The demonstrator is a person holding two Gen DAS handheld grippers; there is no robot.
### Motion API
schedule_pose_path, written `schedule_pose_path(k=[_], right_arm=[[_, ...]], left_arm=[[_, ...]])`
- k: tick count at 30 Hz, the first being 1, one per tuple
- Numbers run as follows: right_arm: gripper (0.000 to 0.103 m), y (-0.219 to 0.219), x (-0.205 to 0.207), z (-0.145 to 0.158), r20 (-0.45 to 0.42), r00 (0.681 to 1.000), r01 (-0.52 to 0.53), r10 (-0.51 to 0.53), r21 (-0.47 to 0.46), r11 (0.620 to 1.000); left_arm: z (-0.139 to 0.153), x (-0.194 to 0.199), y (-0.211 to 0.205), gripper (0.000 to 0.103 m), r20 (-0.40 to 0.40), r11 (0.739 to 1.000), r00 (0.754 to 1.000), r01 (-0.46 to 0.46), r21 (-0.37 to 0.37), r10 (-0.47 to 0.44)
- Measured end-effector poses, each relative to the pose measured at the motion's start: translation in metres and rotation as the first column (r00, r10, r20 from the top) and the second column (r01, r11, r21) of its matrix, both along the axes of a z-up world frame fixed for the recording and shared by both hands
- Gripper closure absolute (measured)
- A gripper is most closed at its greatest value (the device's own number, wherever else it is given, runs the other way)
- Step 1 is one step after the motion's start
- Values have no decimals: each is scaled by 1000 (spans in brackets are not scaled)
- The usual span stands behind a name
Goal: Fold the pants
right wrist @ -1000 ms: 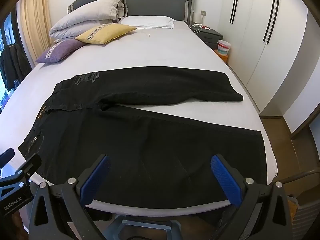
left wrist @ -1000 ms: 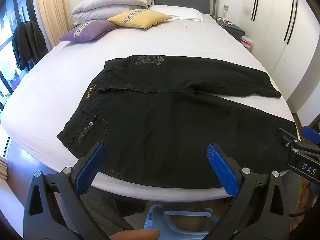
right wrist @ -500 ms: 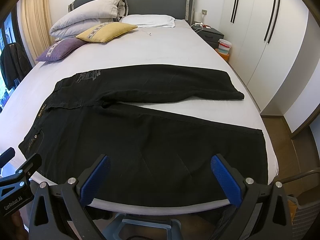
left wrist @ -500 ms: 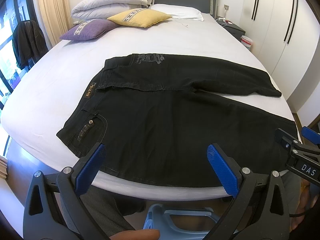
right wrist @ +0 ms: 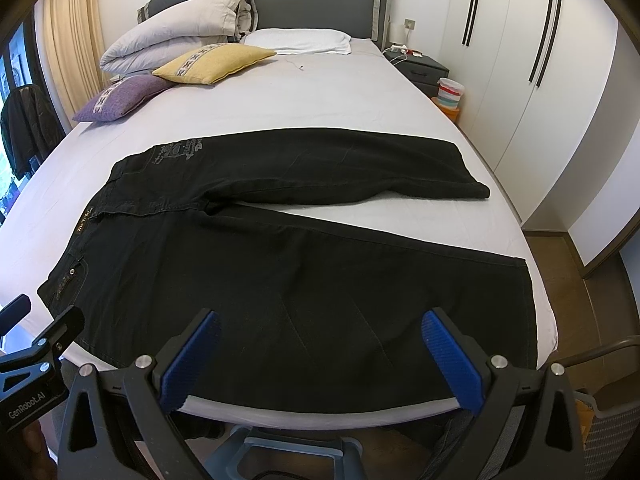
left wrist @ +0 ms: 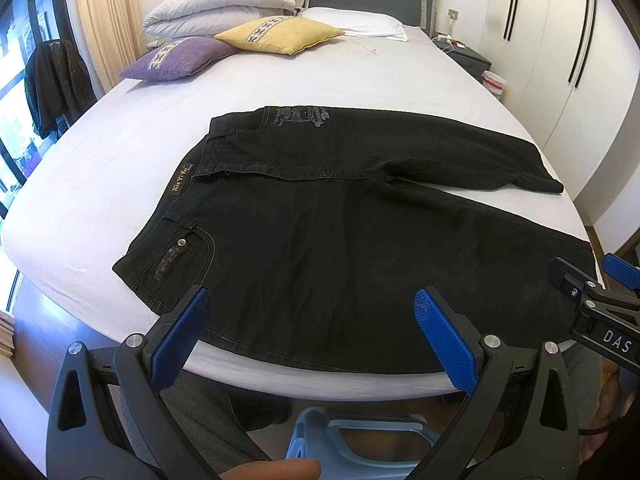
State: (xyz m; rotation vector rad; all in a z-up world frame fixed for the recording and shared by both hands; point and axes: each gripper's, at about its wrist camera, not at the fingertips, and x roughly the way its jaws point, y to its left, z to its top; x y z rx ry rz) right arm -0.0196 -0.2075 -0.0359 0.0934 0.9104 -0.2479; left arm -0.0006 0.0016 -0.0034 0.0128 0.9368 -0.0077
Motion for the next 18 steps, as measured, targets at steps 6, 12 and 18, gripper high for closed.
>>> schedule_pose_path(k=[6,12,18], right_arm=[[0,1,0,-1,-1,1000,-1,1,1,1000],[0,0,0,0,-1,1000,-1,1,1,1000],[0,1,0,-1,-2,1000,-1,1,1,1000]], left_arm=[[-3,0,3,0,-1,1000,1000,1,0,-1],[-3,0,3,0,-2,1000,1000,0,1,0],[-2,0,2,0,-2,1000,1000,0,0,0]])
